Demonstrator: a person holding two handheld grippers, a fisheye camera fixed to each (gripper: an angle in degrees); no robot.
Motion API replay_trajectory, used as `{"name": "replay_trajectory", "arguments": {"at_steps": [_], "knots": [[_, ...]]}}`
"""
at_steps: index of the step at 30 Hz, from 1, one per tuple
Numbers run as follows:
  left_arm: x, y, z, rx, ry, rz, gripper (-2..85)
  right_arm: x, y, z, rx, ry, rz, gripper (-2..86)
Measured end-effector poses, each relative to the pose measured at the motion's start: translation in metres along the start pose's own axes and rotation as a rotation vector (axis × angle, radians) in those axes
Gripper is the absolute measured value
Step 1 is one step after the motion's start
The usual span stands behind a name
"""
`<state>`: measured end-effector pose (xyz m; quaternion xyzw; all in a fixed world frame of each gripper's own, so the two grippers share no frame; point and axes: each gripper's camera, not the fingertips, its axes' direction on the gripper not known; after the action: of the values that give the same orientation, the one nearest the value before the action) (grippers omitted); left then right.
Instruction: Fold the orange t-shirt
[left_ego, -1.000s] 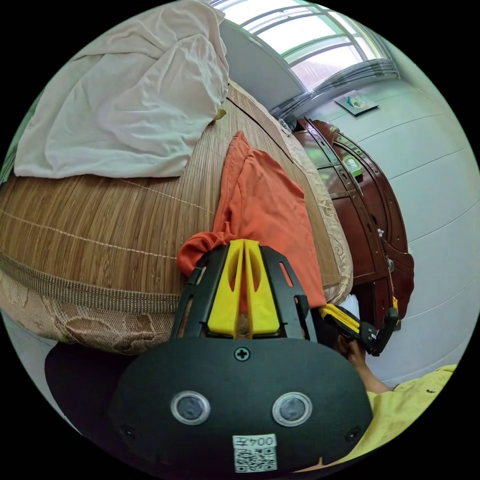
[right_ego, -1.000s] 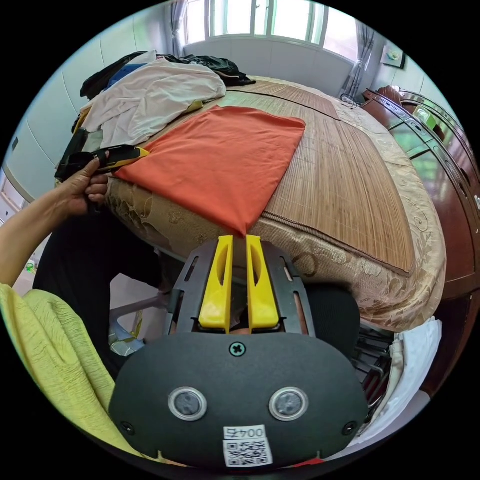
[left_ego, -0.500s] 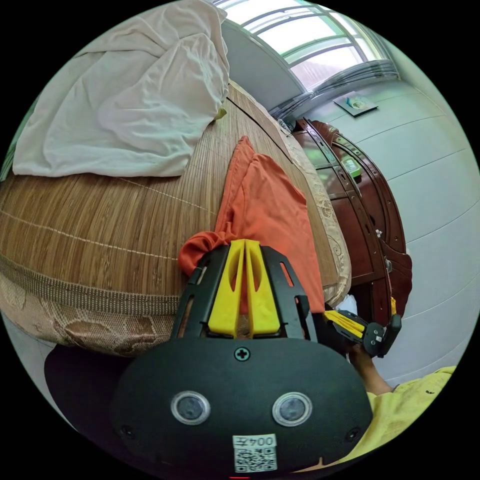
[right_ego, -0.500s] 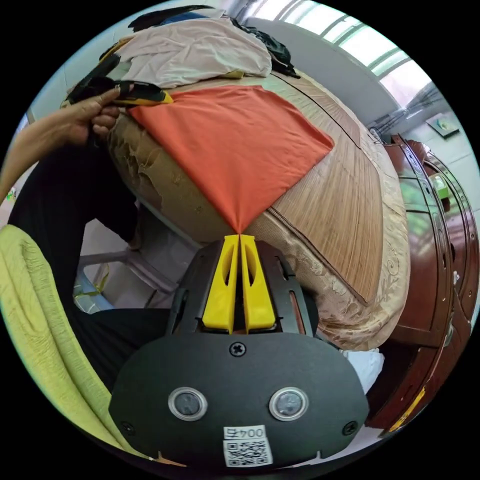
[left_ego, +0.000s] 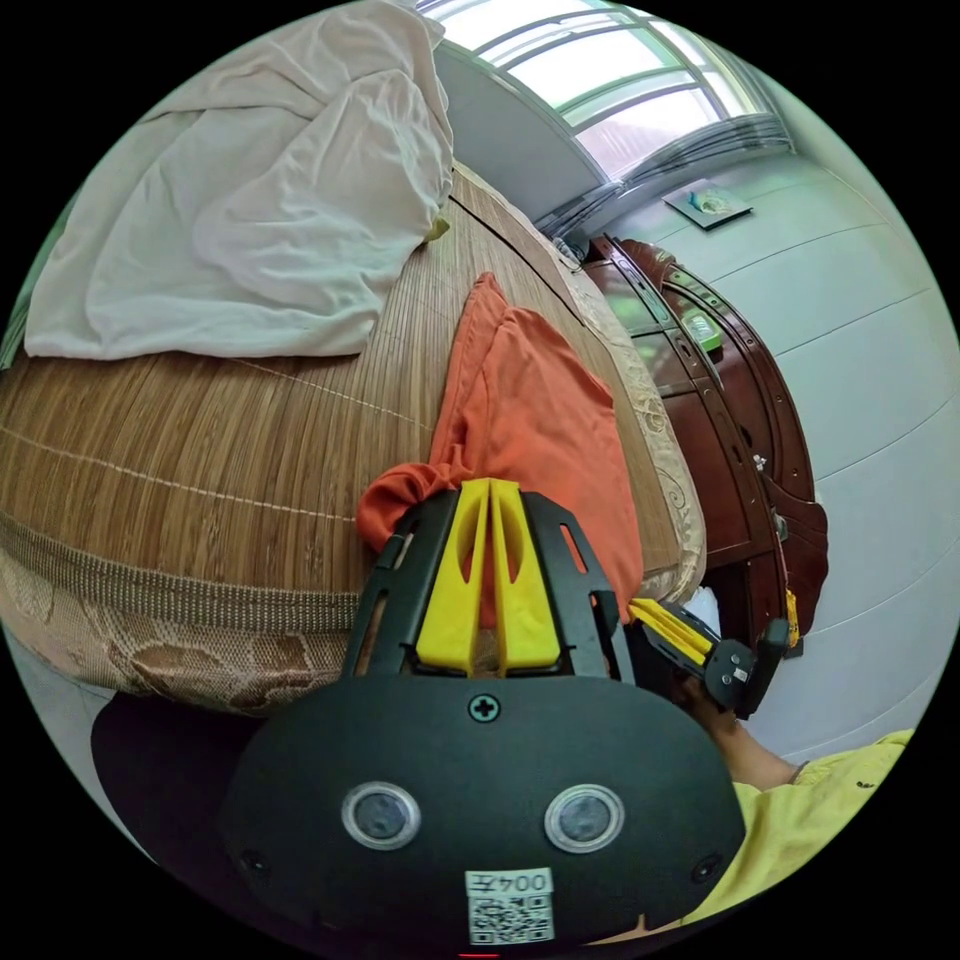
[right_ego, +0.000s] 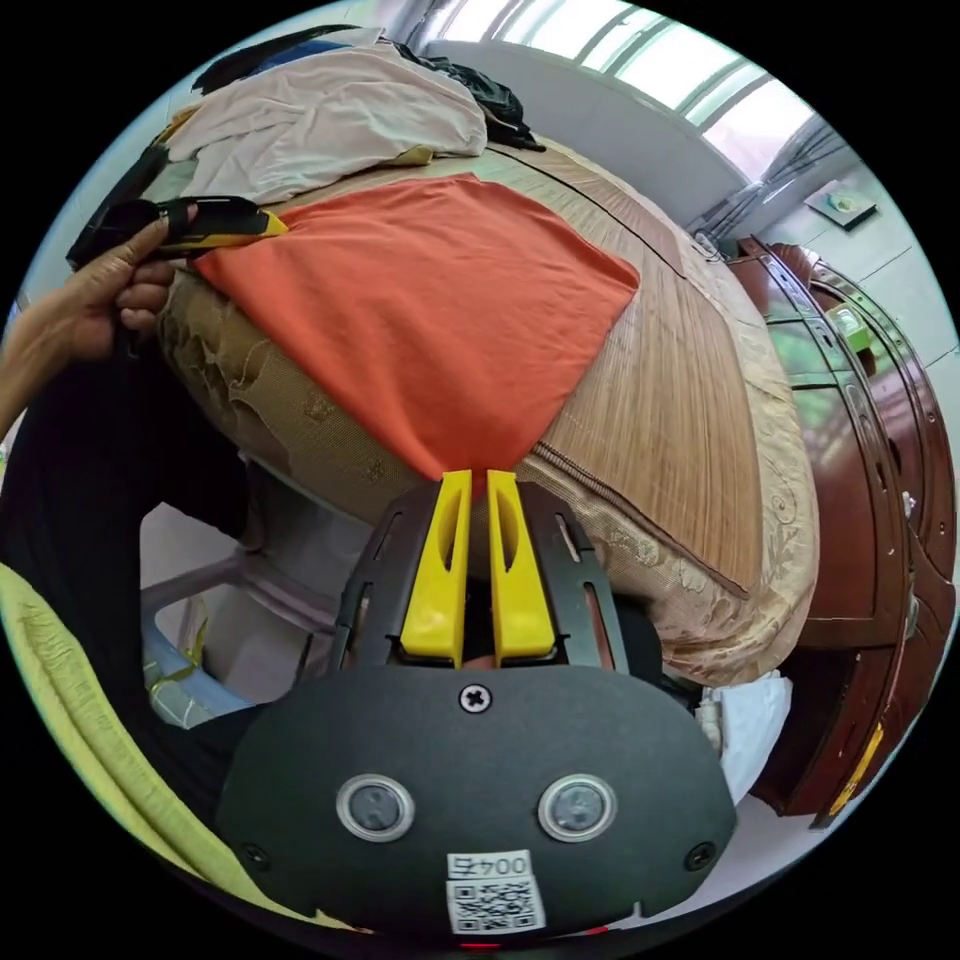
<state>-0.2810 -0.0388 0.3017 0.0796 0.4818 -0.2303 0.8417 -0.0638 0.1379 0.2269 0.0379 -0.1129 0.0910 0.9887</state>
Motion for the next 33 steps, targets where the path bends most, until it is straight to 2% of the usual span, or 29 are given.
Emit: {"name": "replay_trajectory", "arguments": {"at_steps": [3,5,9,13,15,18,20,23,26,30,33], "knots": [[0.003,0.004,-0.001,0.004,0.014,-0.018,1.1,0.000,0.009,-0.007,0.038,0.059,0.018,1.8],[0.014,0.007,-0.016,0.068,0.034,0.008,1.4,0.020,0.017,-0.022,0.093,0.011,0.114,0.5],[0.035,0.003,-0.046,0.203,0.088,0.058,2.1,0.078,0.042,-0.042,0.201,-0.208,0.315,0.8],[0.080,-0.033,-0.025,0.107,0.016,0.179,2.3,0.121,0.054,-0.030,0.246,-0.486,0.470,7.4],[0.094,-0.046,-0.003,0.056,-0.023,0.195,2.2,0.130,0.055,-0.024,0.245,-0.564,0.491,8.7],[0.094,-0.059,0.033,-0.008,-0.098,0.148,1.8,0.132,0.058,-0.018,0.200,-0.488,0.454,6.4],[0.076,-0.060,0.064,-0.153,-0.268,0.081,1.4,0.137,0.059,-0.016,0.178,-0.452,0.440,3.9],[0.071,-0.063,0.052,-0.092,-0.170,0.031,1.2,0.152,0.068,-0.024,0.210,-0.495,0.450,3.8],[0.100,-0.076,0.046,-0.035,-0.131,0.125,1.7,0.172,0.082,-0.038,0.314,-0.522,0.496,4.3],[0.137,-0.111,0.075,-0.055,-0.077,0.219,1.9,0.195,0.085,-0.038,0.330,-0.554,0.524,4.8],[0.162,-0.145,0.116,-0.098,-0.105,0.268,2.0,0.208,0.084,-0.038,0.327,-0.577,0.522,4.3]]}}
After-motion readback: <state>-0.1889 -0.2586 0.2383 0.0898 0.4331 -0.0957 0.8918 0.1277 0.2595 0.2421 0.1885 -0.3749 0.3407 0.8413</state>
